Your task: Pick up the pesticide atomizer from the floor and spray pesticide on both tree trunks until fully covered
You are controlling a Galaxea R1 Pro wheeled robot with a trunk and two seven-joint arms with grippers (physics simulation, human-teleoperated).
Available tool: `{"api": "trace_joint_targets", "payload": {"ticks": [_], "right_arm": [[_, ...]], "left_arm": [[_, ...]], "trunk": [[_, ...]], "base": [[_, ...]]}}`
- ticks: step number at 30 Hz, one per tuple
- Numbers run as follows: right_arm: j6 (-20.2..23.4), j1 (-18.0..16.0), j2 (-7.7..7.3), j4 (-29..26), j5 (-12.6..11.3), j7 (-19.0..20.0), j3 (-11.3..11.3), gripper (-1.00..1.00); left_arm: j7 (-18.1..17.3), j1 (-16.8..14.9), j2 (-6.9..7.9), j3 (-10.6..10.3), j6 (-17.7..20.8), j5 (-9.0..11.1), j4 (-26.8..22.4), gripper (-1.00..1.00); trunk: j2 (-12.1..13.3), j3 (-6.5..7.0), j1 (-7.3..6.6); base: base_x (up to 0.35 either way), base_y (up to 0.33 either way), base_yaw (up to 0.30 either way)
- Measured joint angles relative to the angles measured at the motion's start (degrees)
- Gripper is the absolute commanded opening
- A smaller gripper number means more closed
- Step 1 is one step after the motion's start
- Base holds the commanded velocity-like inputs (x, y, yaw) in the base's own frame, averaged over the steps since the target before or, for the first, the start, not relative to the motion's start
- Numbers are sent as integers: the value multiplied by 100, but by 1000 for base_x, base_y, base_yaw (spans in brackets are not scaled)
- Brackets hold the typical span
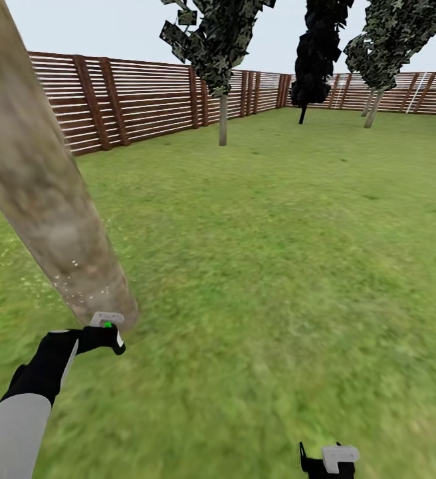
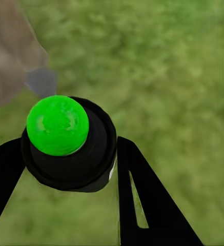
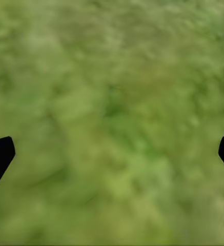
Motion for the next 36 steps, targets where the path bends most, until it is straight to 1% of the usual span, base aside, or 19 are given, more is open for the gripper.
{"api": "trace_joint_targets", "payload": {"ticks": [4,15,19,26,29,30,31,33,34,36], "right_arm": [[0,-1,7,1,0,0,0,100],[-1,-2,10,2,0,1,0,100],[-1,-2,10,2,0,1,0,100],[-1,-2,10,2,0,1,0,100],[0,0,9,0,0,0,0,100],[0,0,9,0,0,0,0,100],[0,0,9,0,0,0,0,100],[0,0,5,0,0,0,-3,100],[0,0,2,0,0,0,-7,100],[3,0,0,0,0,0,-5,100]], "left_arm": [[6,1,5,0,2,-6,-1,-100],[21,2,3,0,-8,-9,3,-100],[219,2,-2,0,-8,5,6,-100],[247,8,-13,0,-11,14,7,-100],[312,7,-143,-6,-4,6,-25,-100],[287,2,-140,-36,36,6,-77,-100],[274,-1,-133,-129,58,22,-225,-100],[267,-2,-121,-411,114,27,-618,-100],[267,-10,-100,-479,277,3,-731,-100],[252,-60,-73,-518,840,-1,-803,-100]], "trunk": [[0,0,0],[0,0,0],[0,0,0],[0,0,0],[0,0,1],[0,0,1],[0,0,0],[0,1,-1],[0,0,-1],[0,0,0]], "base": [[82,-268,76],[83,-268,269],[89,-268,276],[85,-268,276],[16,-273,84],[35,-274,5],[85,-272,2],[126,-270,1],[135,-269,0],[117,-269,0]]}}
